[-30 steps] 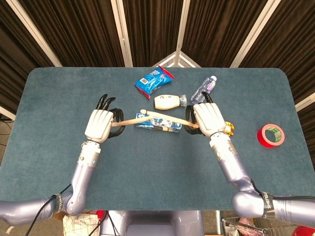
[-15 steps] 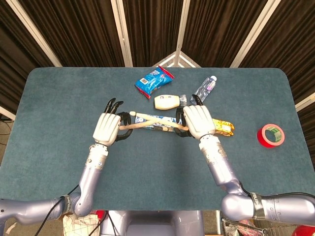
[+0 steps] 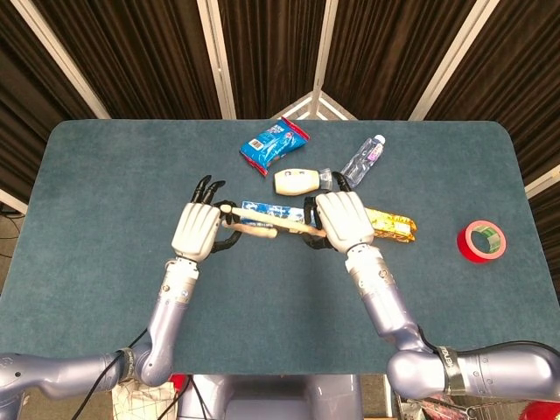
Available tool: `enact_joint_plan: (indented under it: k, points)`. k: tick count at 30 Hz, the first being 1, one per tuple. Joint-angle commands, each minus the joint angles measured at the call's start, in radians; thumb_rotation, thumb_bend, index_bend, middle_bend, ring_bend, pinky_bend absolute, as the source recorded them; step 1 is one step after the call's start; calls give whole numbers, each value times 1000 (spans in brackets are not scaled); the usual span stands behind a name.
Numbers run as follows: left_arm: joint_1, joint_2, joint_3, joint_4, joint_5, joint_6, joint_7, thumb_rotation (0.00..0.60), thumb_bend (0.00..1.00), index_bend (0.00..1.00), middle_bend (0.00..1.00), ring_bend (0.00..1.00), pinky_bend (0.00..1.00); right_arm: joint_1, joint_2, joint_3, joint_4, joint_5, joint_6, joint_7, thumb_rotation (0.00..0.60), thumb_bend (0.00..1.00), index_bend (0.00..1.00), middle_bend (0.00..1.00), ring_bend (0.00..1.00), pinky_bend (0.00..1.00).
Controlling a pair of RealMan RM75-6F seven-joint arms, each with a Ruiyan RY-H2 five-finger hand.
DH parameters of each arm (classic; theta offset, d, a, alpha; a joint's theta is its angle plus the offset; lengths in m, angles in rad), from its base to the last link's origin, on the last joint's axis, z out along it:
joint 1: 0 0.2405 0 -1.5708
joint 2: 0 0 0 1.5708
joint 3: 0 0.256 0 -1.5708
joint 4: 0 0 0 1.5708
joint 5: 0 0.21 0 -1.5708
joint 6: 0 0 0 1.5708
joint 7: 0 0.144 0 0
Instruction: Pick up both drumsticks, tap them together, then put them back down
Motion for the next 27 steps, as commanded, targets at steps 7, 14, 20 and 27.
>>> enact_joint_plan:
  k: [7,14,20,27]
  points:
    - [6,-11,6,0,5,5,6,600,421,656,601,144,0,1,-3,-5,9,16,7,2,600,496,822,669,480,41]
    - [20,15,12,-11,-11,0,33,600,418,662,609,144,0,-20,16,-17,31,22,-3,24,600,496,822,669,480,41]
    - [62,157,63,-84,-83,-29,187,600,415,662,609,144,0,-95,92,-46,83,-40,-69,119,600,496,822,668,480,41]
    - [96,271,99,-161,-161,-57,260,600,415,662,609,144,0,-187,155,-106,147,-249,-129,239,600,497,823,669,481,41]
